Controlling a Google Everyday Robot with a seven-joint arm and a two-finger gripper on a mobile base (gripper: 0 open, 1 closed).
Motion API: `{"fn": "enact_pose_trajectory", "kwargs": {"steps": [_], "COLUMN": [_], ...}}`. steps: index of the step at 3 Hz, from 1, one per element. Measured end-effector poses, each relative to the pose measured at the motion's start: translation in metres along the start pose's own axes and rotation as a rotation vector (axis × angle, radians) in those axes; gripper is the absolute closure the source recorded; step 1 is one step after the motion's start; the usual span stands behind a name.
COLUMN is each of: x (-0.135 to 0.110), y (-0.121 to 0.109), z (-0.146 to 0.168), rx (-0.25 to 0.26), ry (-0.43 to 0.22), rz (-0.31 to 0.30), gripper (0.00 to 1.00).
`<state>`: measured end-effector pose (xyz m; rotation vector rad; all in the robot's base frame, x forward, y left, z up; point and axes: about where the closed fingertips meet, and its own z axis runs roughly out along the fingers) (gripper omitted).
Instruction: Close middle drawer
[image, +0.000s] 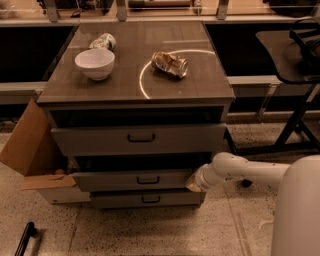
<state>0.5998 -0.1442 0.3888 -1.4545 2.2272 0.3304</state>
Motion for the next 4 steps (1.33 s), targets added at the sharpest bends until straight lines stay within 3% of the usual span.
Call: {"fn": "enact_pose_trajectory", "kwargs": {"steps": [1, 2, 3, 4], "x": [-0.006, -0.006, 0.001, 0.01], "y": [-0.017, -0.018, 0.008, 0.056], "z": [0.004, -0.001, -0.025, -0.056], "rx": [0.005, -0.007, -0.058, -0.158], "ry": [-0.005, -0.02, -0.046, -0.081], "rz": [0.003, -0.003, -0.032, -0.077], "gripper": [1.0, 1.0, 1.0, 1.0]}}
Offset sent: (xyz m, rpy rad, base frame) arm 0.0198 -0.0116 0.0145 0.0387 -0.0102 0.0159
